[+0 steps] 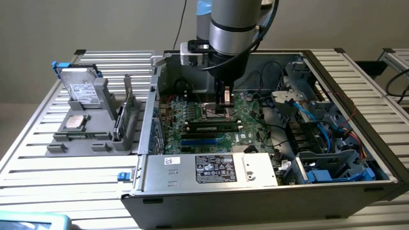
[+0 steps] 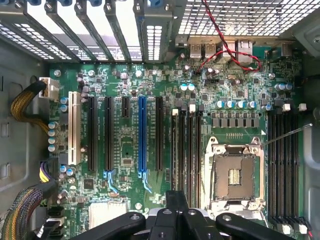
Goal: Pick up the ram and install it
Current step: 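Press down the ram until it locks into place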
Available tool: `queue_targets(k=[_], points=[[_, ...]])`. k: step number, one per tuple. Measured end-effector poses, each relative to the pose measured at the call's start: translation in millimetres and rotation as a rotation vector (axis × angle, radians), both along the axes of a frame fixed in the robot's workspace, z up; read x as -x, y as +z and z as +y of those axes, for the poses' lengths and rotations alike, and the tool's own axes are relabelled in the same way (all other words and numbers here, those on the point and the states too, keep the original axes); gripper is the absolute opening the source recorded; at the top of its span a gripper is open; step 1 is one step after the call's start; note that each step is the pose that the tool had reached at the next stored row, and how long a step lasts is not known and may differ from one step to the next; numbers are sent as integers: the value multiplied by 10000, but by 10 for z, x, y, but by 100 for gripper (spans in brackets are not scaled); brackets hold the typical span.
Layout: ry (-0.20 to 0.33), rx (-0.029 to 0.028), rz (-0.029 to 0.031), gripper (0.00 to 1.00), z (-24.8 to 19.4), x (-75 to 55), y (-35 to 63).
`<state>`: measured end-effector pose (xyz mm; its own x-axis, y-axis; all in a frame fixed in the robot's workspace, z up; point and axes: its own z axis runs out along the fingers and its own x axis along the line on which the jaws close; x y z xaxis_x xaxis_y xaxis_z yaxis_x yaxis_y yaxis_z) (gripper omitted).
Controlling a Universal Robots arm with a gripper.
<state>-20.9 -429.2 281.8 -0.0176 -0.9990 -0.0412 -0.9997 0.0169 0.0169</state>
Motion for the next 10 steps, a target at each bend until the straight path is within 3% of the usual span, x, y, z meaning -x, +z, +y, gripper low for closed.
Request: queue_targets(k=[10], points=[[-7,-3,-2,11,0,3,0]])
